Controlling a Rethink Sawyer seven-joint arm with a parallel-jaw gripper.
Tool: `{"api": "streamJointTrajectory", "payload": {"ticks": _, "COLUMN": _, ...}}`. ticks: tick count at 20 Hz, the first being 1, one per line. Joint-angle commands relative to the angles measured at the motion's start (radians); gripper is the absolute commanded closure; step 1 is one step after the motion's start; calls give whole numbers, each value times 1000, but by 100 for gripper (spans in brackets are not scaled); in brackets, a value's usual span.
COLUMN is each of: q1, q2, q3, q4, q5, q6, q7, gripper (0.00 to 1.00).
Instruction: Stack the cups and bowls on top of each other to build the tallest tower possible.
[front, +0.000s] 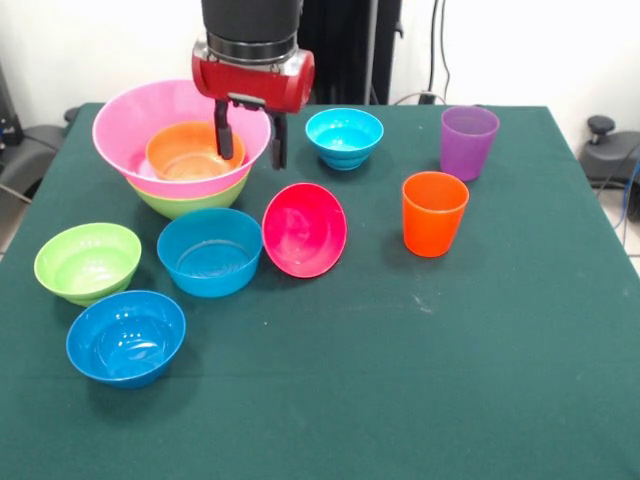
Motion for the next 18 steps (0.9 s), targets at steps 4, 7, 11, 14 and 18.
{"api": "streamJointTrajectory", "payload": {"ticks": 4, "q1": -13, "q2": 157, "q3": 126, "q4": -75, "q5": -88, "q6": 55, "q7": -148, "gripper": 0}}
{"api": "streamJointTrajectory", "payload": {"ticks": 7, "q1": -21, "q2": 186, "q3": 125, "q4": -88, "q5": -101, "q6": 42, "q7": -155, "gripper": 0}}
{"api": "streamJointTrajectory", "payload": {"ticks": 11, "q1": -26, "q2": 213, "q3": 118, "q4": -79, "q5": -123, "q6": -2, "q7": -138, "gripper": 0}}
{"api": "streamJointTrajectory", "payload": {"ticks": 14, "q1": -23, "q2": 223, "q3": 112, "q4": -80, "q5": -142, "q6": 3, "q7": -131, "gripper": 0}}
{"api": "streamJointTrajectory", "payload": {"ticks": 18, "q1": -32, "q2": 239, "q3": 120, "q4": -85, "q5": -161, "q6": 5, "q7": -134, "gripper": 0}}
